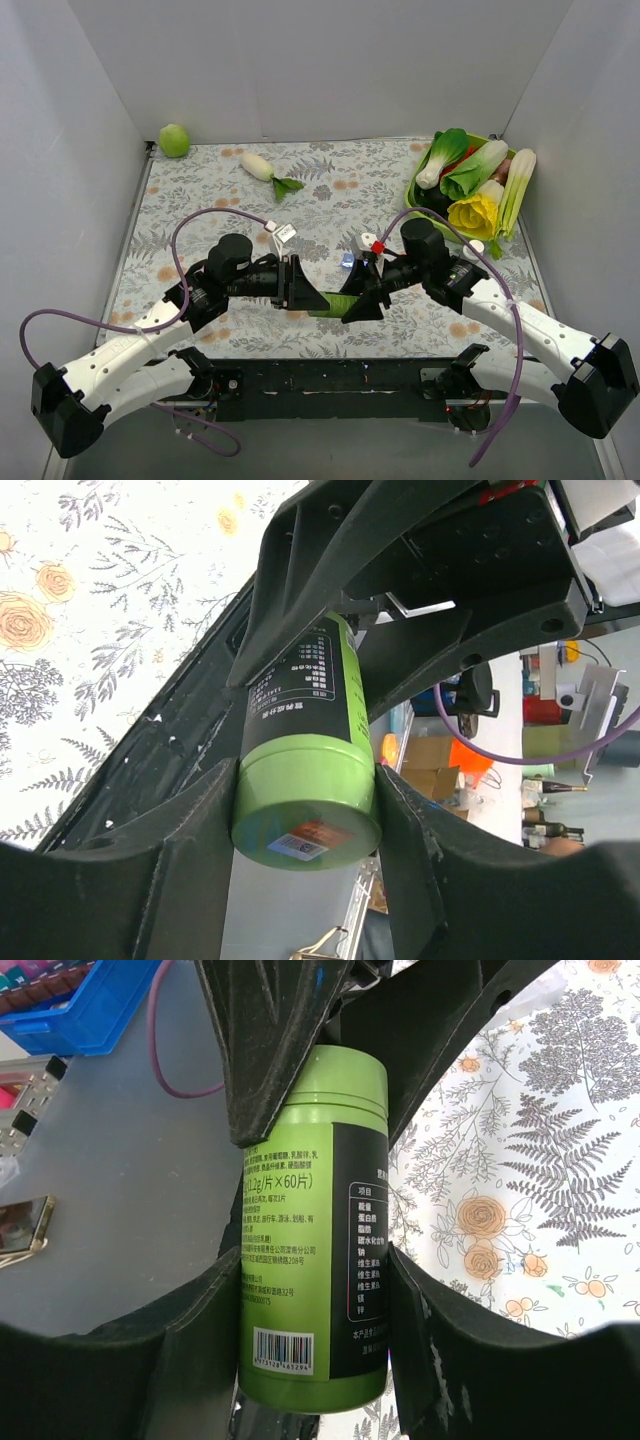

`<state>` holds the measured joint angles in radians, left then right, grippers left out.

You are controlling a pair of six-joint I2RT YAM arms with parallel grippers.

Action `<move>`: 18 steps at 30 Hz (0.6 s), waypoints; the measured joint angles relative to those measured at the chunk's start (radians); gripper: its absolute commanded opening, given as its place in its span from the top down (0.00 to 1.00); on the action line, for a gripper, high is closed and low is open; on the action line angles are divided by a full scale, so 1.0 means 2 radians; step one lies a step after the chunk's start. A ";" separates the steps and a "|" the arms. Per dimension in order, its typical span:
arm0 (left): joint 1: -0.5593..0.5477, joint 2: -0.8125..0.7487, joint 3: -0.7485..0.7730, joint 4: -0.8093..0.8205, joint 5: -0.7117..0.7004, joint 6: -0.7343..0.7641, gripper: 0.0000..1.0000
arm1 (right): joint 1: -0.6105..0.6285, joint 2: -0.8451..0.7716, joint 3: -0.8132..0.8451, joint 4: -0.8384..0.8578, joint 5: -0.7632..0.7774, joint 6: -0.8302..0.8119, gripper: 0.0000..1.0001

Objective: Sort the pills into containers

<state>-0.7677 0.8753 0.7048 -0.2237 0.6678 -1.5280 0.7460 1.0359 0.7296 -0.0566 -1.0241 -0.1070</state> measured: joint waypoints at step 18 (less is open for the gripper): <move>0.247 0.089 0.151 -0.339 -0.327 0.085 1.00 | -0.108 0.010 0.026 -0.114 0.220 -0.154 0.03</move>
<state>-0.2737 1.0527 1.0077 -0.9009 0.0135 -1.3579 0.5308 1.0565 0.7818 -0.2855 -0.5835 -0.4145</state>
